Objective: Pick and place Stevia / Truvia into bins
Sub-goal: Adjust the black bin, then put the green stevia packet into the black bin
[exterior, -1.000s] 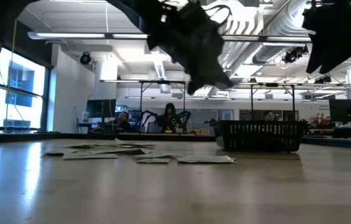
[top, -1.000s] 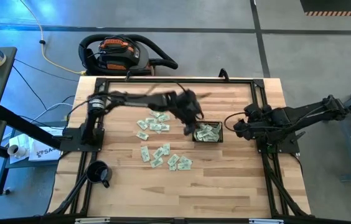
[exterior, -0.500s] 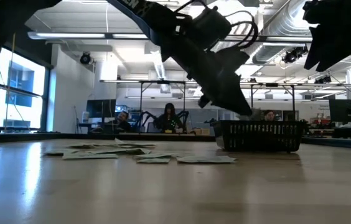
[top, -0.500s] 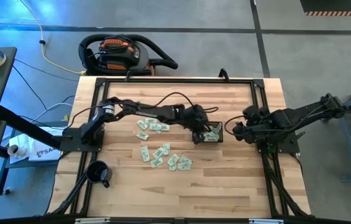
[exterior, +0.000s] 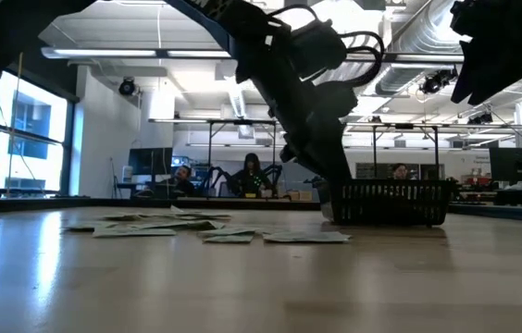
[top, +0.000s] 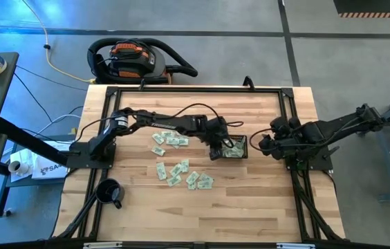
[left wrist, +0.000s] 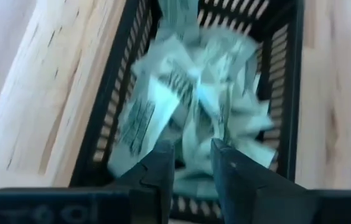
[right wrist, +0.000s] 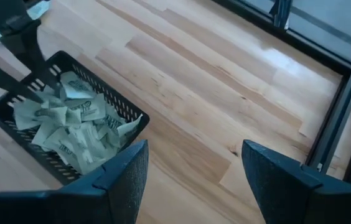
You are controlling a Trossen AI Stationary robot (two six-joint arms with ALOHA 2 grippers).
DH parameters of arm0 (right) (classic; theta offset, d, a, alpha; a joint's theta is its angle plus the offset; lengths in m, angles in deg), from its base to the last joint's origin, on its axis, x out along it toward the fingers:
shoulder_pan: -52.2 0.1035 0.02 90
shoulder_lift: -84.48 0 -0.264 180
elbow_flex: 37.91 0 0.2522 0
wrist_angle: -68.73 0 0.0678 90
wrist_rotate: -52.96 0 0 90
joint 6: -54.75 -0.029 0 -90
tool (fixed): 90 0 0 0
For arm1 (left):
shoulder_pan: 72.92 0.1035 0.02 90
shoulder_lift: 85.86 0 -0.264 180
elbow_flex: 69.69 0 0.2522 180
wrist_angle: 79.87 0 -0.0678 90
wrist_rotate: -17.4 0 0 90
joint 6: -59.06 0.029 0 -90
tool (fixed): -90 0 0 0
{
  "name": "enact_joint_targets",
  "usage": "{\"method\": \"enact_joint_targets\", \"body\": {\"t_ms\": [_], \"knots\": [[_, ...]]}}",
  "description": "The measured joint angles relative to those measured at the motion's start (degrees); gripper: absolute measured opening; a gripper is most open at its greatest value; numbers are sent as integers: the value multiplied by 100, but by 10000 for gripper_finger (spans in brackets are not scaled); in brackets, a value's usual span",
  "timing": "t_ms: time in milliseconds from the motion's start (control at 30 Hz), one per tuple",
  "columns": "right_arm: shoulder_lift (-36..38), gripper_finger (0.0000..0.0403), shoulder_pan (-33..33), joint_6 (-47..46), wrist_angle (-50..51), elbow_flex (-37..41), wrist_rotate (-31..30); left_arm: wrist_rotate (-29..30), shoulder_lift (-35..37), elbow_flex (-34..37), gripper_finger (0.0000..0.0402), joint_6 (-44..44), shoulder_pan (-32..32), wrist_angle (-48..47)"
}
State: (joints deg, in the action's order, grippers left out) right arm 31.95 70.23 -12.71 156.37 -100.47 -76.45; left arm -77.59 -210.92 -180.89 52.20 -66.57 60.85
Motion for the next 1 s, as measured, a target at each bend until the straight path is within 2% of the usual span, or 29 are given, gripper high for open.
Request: {"method": "enact_joint_targets", "body": {"t_ms": [267,433,633,767,867,1000], "knots": [[0,249,-3,76,40,0,-225,94,1,-279,145,58,0,-1083],[0,249,-3,107,65,0,-245,159,31,-284,145,26,0,-1396],[0,249,-3,107,101,0,-305,204,426,-284,145,-91,0,-1561],[0,249,-3,109,136,0,-373,811,821,-285,144,-91,0,-1645],[0,249,-3,155,161,0,-351,1426,1075,-290,145,-89,79,-2127],[0,249,-3,195,235,0,-318,1510,1172,-173,145,-89,427,-3154]]}}
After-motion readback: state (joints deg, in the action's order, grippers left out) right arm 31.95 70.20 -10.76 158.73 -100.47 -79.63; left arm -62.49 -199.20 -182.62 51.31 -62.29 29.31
